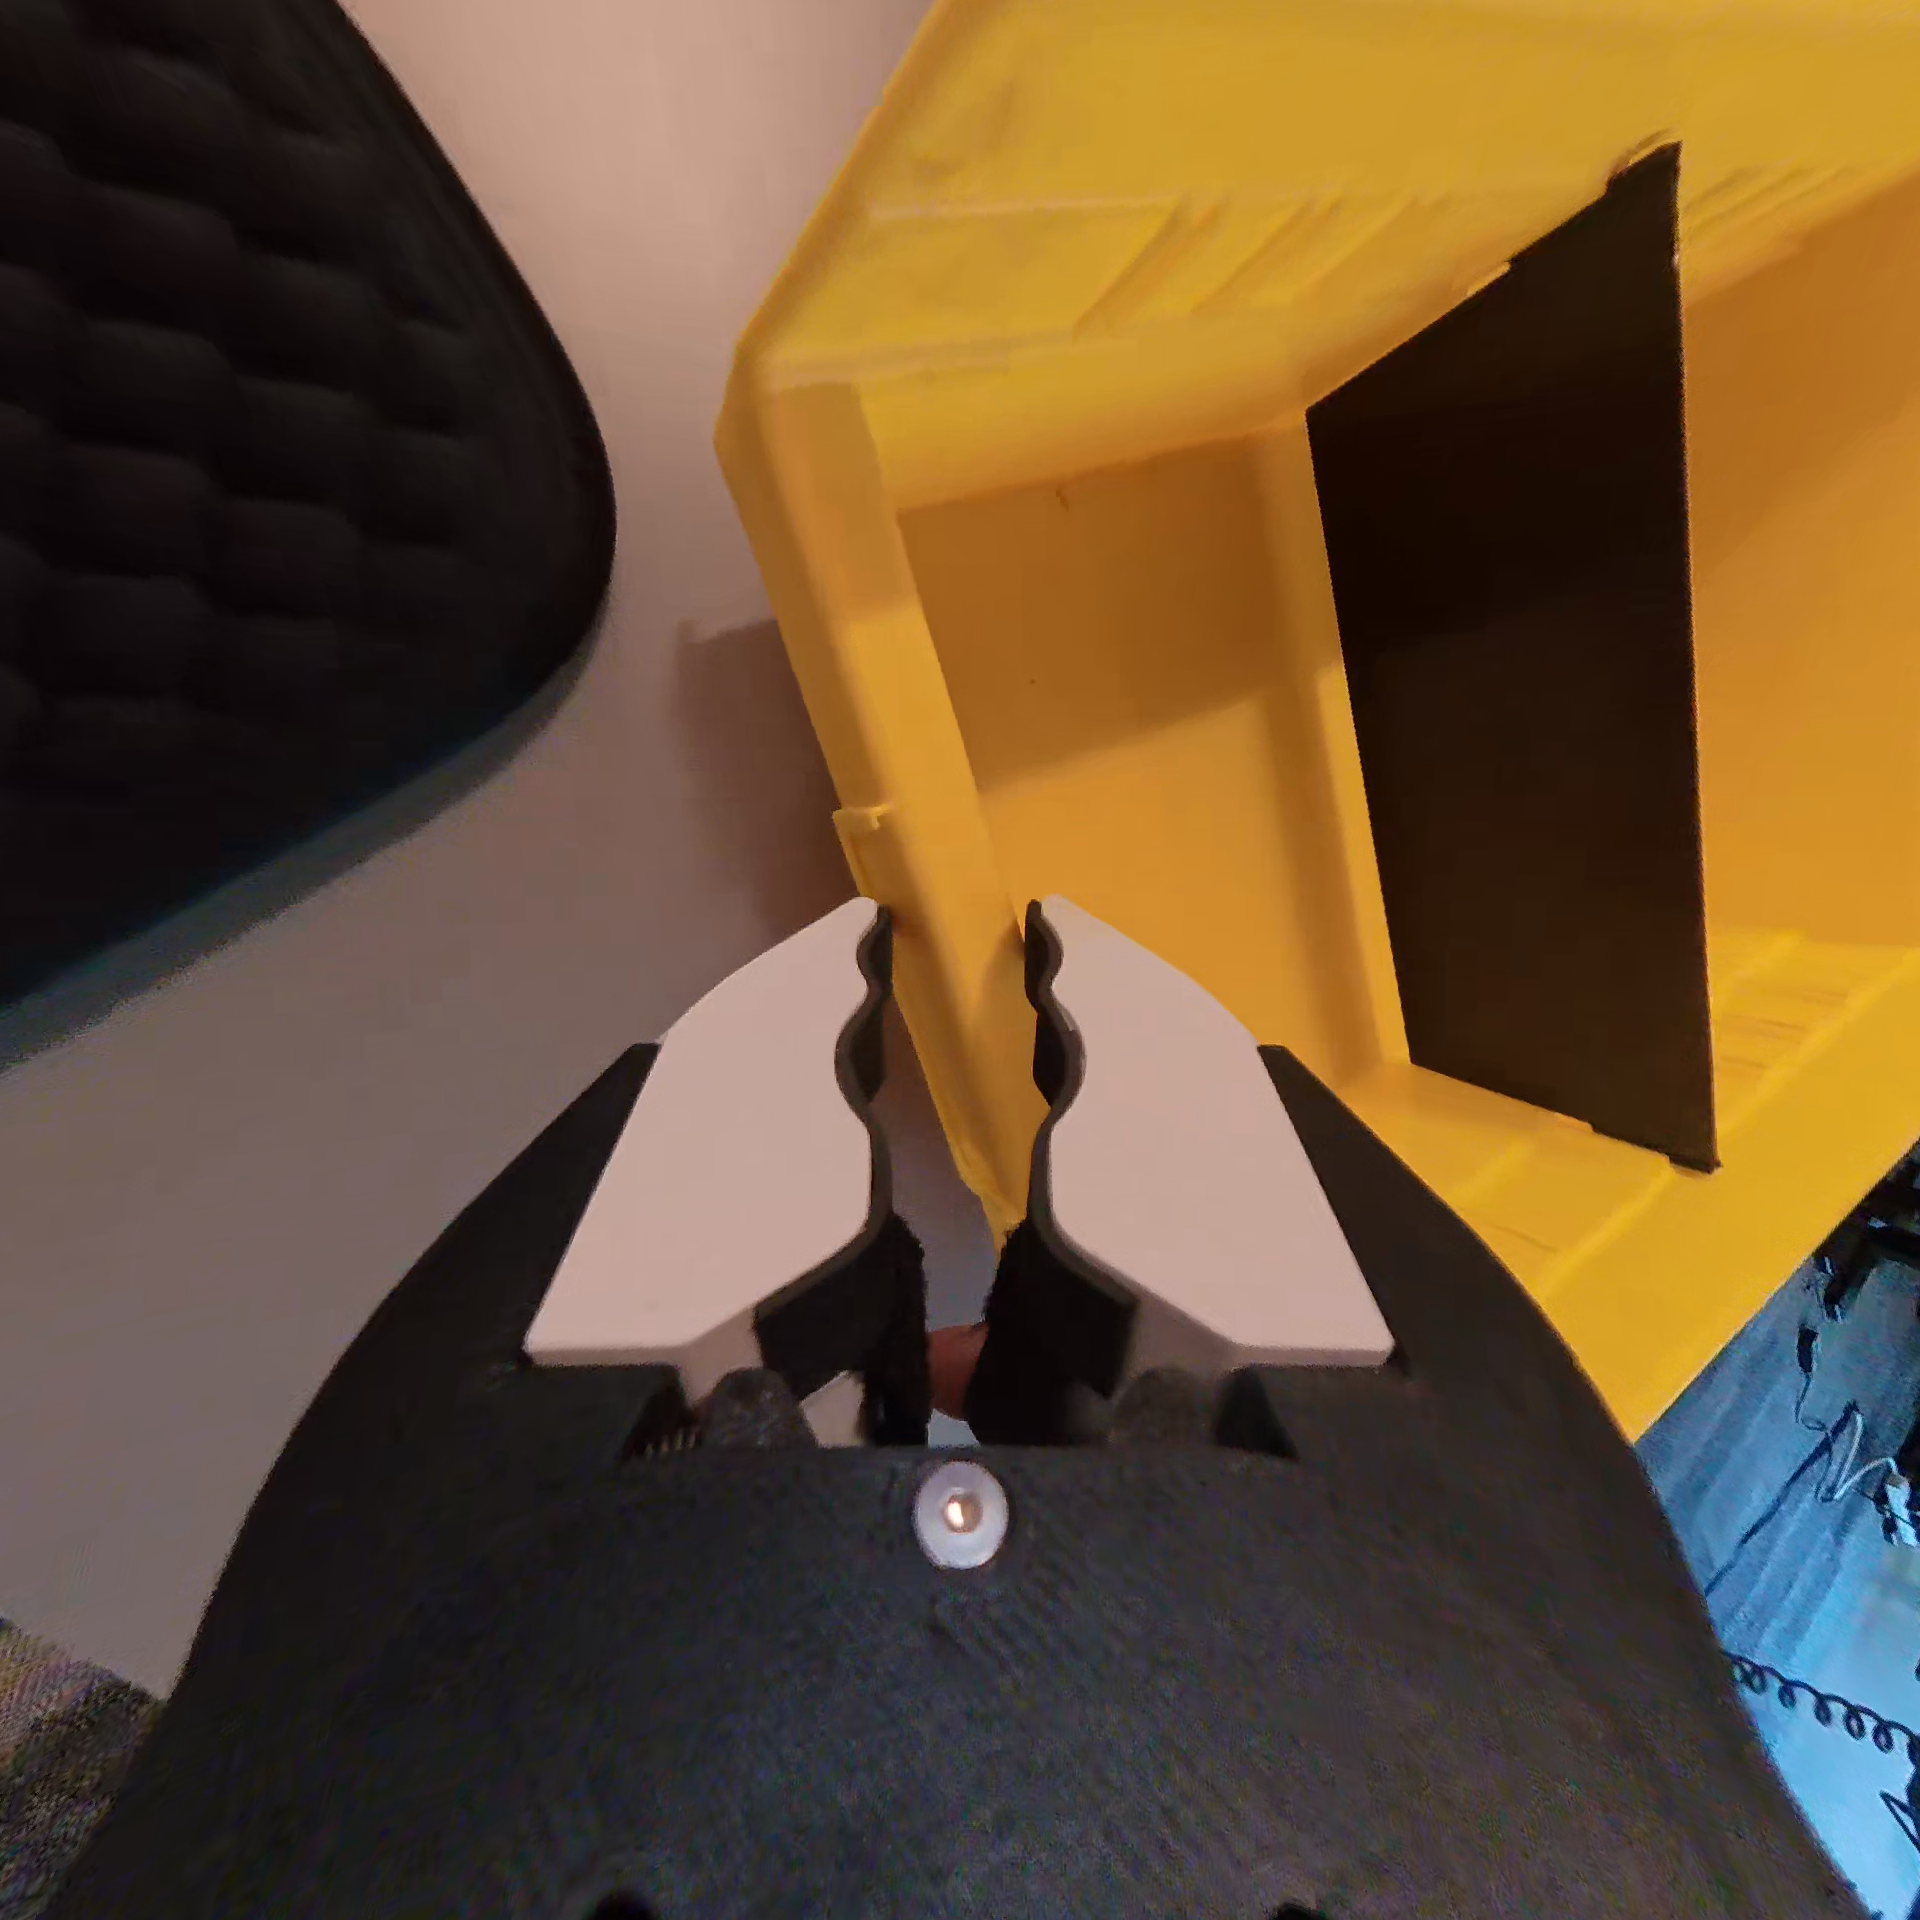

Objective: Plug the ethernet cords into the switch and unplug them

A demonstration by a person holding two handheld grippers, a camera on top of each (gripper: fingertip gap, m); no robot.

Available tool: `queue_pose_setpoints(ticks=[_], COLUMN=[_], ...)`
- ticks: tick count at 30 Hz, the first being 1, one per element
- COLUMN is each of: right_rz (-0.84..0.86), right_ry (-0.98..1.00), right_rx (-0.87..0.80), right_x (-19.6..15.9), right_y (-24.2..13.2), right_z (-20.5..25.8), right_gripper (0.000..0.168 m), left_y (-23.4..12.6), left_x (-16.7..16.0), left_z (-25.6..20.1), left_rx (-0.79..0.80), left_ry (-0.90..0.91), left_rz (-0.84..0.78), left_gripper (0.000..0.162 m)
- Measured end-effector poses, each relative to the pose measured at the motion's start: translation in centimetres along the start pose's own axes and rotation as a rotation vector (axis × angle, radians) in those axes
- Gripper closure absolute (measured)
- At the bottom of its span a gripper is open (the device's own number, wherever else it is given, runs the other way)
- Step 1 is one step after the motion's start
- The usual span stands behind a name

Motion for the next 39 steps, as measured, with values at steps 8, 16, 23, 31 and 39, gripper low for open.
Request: queue_pose_setpoints(ticks=[8, 16, 23, 31, 39], right_rz=[-0.017, -0.008, 0.016, -0.361, -0.728], right_ry=[-0.041, -0.093, -0.102, 0.065, 0.003], right_rx=[-0.011, -0.024, -0.060, -0.158, -0.127], right_x=[-2.7, -4.4, -5.2, -0.6, 6.3], right_y=[-1.5, -2.9, -3.6, -7.8, -10.0], right_z=[0.0, 0.7, 1.0, 0.8, 3.6], right_gripper=[0.143, 0.143, 0.143, 0.127, 0.122], left_y=[-4.8, -9.1, -11.1, -14.0, -17.5], left_x=[-7.7, -13.4, -15.3, -13.4, -9.8], left_z=[1.5, 0.4, -1.2, -2.2, 3.5], left_rx=[0.018, 0.023, 0.040, 0.016, 0.199], left_ry=[-0.030, -0.006, -0.043, -0.275, -0.502], left_rz=[0.032, 0.060, 0.075, -0.082, -0.258], left_gripper=[0.125, 0.127, 0.126, 0.103, 0.084])
Point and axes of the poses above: each gripper's, where its closed fingertips meet, y out along the fingers, x out of its top, z = x × y across the jaws, the point moved 4 cm from there along -y, back along the fingers, and after that the axes turned 5 degrees about -z, right-handed, at the moved point
